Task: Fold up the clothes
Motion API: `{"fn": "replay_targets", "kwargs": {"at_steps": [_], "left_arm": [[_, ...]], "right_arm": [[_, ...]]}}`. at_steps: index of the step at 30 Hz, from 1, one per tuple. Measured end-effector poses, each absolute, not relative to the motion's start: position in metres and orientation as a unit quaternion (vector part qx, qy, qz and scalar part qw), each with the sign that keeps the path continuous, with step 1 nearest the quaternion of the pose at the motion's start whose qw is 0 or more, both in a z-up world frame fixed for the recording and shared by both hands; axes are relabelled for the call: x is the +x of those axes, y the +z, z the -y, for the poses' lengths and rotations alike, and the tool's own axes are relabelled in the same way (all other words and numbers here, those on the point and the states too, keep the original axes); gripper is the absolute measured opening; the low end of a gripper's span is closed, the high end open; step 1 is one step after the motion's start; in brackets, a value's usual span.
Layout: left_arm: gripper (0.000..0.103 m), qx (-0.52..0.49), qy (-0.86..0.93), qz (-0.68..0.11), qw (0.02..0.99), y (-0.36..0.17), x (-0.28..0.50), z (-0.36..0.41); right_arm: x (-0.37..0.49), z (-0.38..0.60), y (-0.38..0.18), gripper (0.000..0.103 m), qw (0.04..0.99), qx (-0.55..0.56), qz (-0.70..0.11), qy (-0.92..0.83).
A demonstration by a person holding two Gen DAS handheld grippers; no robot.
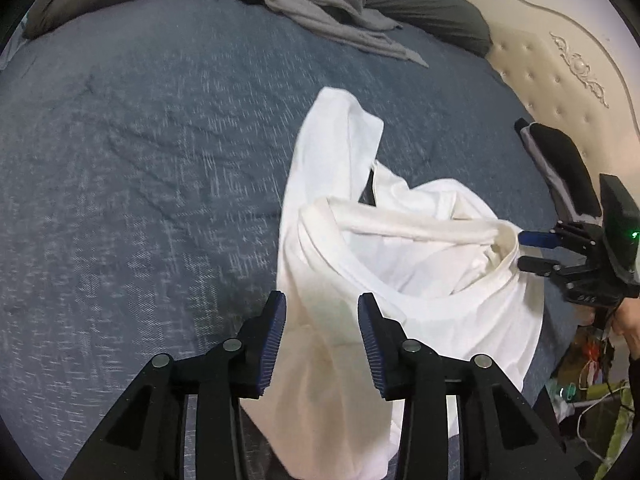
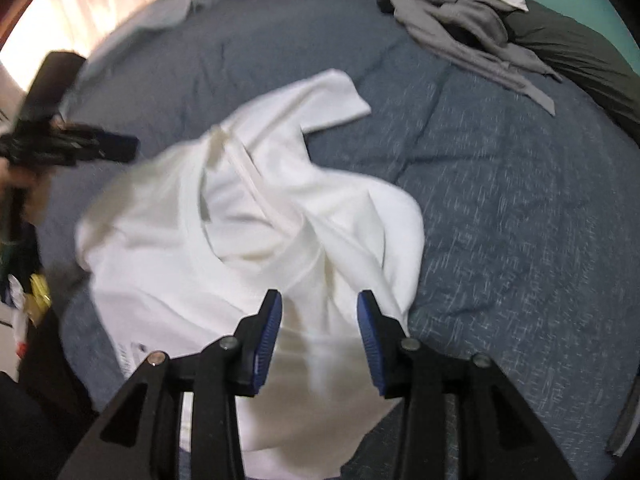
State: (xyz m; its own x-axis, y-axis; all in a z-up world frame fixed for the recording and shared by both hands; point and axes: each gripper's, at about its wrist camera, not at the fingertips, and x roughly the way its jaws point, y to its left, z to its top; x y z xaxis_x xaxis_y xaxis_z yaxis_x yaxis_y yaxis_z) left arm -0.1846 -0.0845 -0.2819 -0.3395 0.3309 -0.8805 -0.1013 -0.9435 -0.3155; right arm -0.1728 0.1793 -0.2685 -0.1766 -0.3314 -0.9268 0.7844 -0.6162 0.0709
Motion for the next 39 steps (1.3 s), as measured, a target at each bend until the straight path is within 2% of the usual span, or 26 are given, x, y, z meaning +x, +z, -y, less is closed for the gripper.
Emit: {"fn": "replay_targets", "kwargs": {"at_steps": [7, 8, 11, 15, 23, 26, 28, 30, 33, 37, 38, 39], "left_arm": [[0.041, -0.566, 0.807, 0.096, 0.137, -0.293, -0.18, 0.077], [0.041, -0.566, 0.808, 0.097, 0.135, -0.294, -0.18, 0.078], [0.041, -0.563, 0.81, 0.11, 0.124, -0.297, -0.181, 0.084], [0.041, -0.565, 0.808, 0.116, 0.12, -0.301, -0.183, 0.089], [0.041, -0.578, 0.799, 0.111, 0.125, -0.315, -0.189, 0.078], [0.039, -0.575, 0.8, 0.12, 0.121, -0.317, -0.186, 0.08], [0.03, -0.574, 0.8, 0.121, 0.123, -0.316, -0.184, 0.079], [0.021, -0.573, 0.801, 0.118, 0.126, -0.314, -0.183, 0.078], [0.008, -0.568, 0.805, 0.11, 0.129, -0.309, -0.182, 0.075], [0.006, -0.557, 0.813, 0.1, 0.134, -0.3, -0.18, 0.074], [0.006, -0.553, 0.816, 0.096, 0.136, -0.297, -0.178, 0.074], [0.006, -0.55, 0.819, 0.091, 0.137, -0.293, -0.177, 0.075]], "right_arm": [[-0.169, -0.18, -0.28, 0.038, 0.391, 0.509, -0.218, -0.735], [-0.167, -0.181, -0.278, 0.028, 0.397, 0.504, -0.219, -0.736], [-0.162, -0.182, -0.272, 0.009, 0.41, 0.49, -0.218, -0.738], [-0.161, -0.19, -0.258, 0.004, 0.415, 0.472, -0.201, -0.751], [-0.161, -0.216, -0.24, 0.002, 0.405, 0.458, -0.184, -0.769], [-0.165, -0.223, -0.239, 0.003, 0.405, 0.464, -0.15, -0.774], [-0.167, -0.218, -0.24, 0.012, 0.401, 0.465, -0.146, -0.776], [-0.166, -0.209, -0.244, 0.036, 0.403, 0.469, -0.156, -0.771], [-0.163, -0.19, -0.255, 0.041, 0.394, 0.473, -0.193, -0.764], [-0.164, -0.173, -0.272, 0.041, 0.384, 0.479, -0.219, -0.759], [-0.165, -0.172, -0.274, 0.033, 0.382, 0.48, -0.22, -0.758], [-0.165, -0.171, -0.275, 0.011, 0.383, 0.479, -0.218, -0.76]]}}
